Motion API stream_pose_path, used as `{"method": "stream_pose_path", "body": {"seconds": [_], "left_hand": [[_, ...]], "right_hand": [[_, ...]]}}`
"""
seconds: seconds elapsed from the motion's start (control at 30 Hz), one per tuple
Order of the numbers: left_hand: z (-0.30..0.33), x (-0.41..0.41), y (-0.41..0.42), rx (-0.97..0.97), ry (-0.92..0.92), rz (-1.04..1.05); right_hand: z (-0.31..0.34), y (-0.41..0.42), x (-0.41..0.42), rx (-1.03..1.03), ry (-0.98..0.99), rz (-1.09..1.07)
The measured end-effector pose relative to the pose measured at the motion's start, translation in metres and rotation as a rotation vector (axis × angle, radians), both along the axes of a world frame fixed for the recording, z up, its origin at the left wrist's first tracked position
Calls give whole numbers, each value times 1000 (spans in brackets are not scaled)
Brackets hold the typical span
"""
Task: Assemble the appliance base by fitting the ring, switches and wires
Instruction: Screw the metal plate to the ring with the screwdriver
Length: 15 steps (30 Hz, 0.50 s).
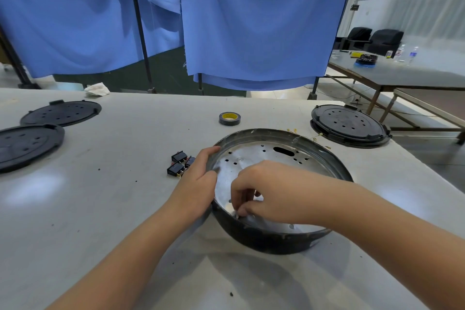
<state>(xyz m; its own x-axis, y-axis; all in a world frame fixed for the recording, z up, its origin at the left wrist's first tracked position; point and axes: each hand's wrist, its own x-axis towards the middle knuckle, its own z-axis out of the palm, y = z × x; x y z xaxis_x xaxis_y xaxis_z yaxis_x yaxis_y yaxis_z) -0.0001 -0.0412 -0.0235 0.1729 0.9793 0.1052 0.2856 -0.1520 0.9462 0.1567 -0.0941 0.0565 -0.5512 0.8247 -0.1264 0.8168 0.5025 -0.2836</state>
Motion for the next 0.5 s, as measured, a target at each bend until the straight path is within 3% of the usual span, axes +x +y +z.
{"method": "stream_pose_path", "body": {"seconds": [0.5], "left_hand": [[2, -2, 0, -11, 15, 3]], "right_hand": [[4, 3, -7, -30, -37, -24]]}}
